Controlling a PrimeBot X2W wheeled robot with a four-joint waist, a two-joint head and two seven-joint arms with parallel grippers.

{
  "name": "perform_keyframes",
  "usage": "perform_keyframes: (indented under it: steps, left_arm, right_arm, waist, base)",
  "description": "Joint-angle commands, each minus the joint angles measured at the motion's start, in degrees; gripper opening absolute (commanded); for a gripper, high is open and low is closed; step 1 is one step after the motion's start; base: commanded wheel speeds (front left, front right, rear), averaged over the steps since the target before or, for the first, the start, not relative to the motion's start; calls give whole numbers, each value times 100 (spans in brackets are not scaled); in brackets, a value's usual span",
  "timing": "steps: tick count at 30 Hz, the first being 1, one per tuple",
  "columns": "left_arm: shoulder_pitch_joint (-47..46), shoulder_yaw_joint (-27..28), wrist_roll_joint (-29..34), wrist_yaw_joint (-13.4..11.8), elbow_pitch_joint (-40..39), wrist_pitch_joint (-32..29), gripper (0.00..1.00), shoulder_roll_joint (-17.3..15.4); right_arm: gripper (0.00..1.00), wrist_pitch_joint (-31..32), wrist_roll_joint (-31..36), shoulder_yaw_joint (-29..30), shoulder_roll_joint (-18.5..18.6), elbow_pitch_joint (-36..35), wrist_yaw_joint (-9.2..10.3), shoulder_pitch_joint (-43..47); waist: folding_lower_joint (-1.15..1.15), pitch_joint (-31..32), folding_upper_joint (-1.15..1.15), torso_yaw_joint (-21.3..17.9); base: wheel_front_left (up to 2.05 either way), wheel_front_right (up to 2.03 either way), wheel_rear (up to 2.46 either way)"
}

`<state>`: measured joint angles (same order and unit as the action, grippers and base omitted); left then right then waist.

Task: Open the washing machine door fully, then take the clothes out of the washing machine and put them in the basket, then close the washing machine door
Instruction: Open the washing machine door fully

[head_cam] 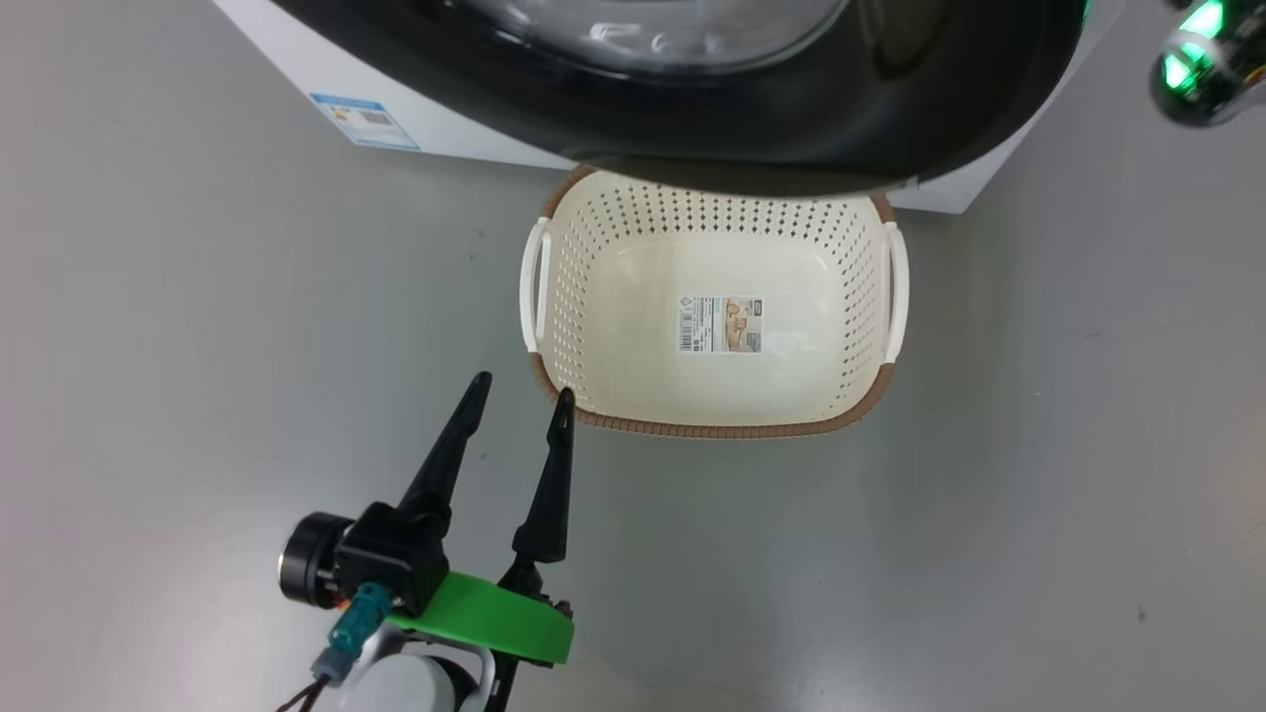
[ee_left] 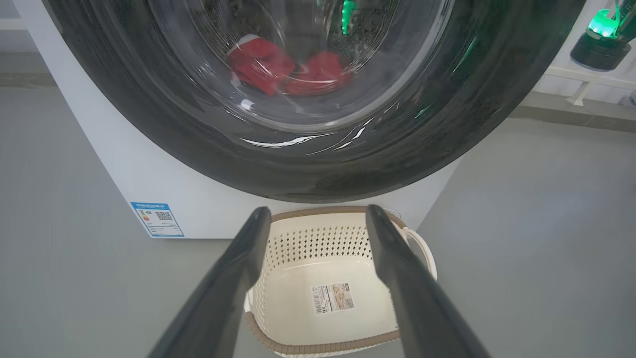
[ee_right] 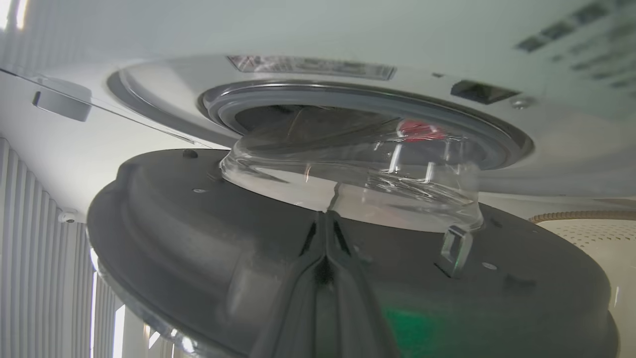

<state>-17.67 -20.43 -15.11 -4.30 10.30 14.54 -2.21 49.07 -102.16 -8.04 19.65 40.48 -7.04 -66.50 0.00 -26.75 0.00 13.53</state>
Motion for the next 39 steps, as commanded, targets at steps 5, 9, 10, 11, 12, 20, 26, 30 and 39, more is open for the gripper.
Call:
perform_keyframes:
  steps: [5, 9, 10, 11, 12, 20, 26, 30, 39]
  left_arm:
    - [114, 228, 82, 37, -64, 46, 100, -66]
    - [177, 262, 108, 63, -43, 46, 100, -66]
    - [197, 275, 116, 69, -39, 46, 100, -66]
    - [218, 286, 123, 75, -34, 46, 100, -66]
    - [236, 296, 128, 81, -33, 46, 100, -66]
    - [350, 371, 162, 132, -25, 46, 100, -66]
    - [416, 395, 182, 146, -43, 46, 100, -66]
    - [430, 403, 181, 148, -52, 46, 100, -66]
    - [434, 416, 153, 132, -67, 46, 100, -66]
  right_arm:
    - [0, 221, 135, -147, -272, -383, -45, 469]
    - [0, 298, 150, -181, -385, -541, -45, 727]
    - [0, 324, 145, -188, -418, -574, -45, 789]
    - [0, 345, 154, -201, -440, -608, -45, 851]
    - [0, 359, 169, -214, -457, -646, -45, 909]
    - [0, 552, 167, -281, -623, -879, -45, 1329]
    - [0, 776, 113, -359, -748, -1030, -45, 1579]
    - [0, 849, 107, -392, -799, -1126, -45, 1688]
    - [0, 702, 273, -342, -802, -1235, -45, 1804]
  waist:
    - [0, 195, 0, -121]
    - [0, 333, 0, -170]
    - [0, 367, 0, -185]
    - [0, 404, 0, -195]
    - [0, 426, 0, -203]
    - [0, 594, 0, -232]
    - [0, 658, 0, -231]
    - [0, 667, 0, -214]
    - [0, 693, 0, -194]
  base:
    - [0, 0, 0]
    - [0, 0, 0]
    - [0, 0, 0]
    - [0, 0, 0]
    - [0, 0, 0]
    - [0, 0, 0]
    - [0, 0, 0]
    - [0, 0, 0]
    - [0, 0, 0]
